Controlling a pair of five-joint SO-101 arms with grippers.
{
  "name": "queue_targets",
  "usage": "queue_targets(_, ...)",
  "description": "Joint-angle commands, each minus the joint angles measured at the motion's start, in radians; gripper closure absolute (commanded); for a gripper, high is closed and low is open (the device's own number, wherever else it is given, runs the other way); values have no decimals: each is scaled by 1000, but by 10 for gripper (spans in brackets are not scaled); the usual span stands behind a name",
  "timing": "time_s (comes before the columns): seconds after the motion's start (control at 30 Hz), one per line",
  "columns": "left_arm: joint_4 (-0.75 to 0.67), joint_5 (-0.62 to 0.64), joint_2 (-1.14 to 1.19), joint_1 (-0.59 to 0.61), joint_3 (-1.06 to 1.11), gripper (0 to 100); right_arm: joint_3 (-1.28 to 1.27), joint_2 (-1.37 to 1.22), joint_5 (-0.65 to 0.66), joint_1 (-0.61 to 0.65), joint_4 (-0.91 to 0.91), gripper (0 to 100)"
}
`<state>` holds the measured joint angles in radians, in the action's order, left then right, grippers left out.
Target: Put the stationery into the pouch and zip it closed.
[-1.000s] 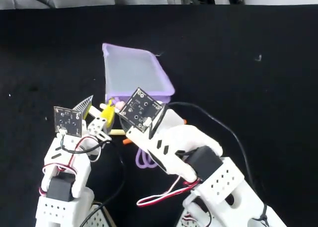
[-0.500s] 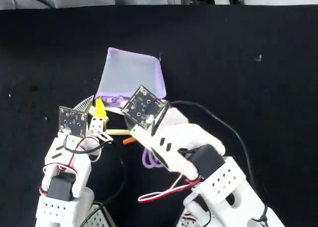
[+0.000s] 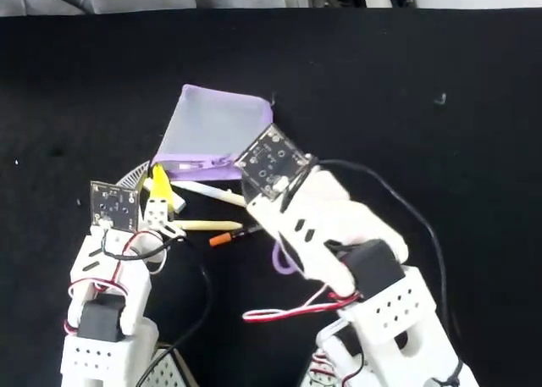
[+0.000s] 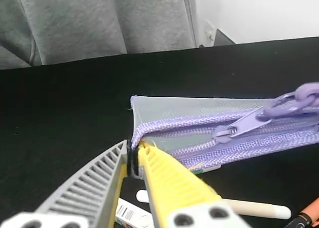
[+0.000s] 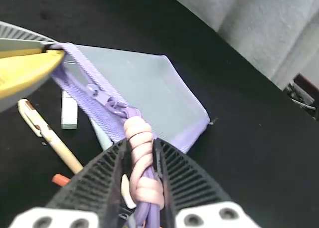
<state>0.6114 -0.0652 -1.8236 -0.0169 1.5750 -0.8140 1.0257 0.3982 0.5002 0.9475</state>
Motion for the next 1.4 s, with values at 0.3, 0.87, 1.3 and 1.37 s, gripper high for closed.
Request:
queue_targets(0.3, -15, -6, -3, 70, -39, 972, 74, 41, 17, -190, 40, 988)
queue_targets(0.87, -14, -9, -3, 70, -39, 972, 133, 39, 17, -261, 87, 988)
queue_targets(1.3, -12, -5, -3, 61, -39, 972, 128, 36, 8, -222, 91, 987)
queue_targets(1.37, -12, -5, -3, 61, -39, 972, 128, 36, 8, -204, 106, 985)
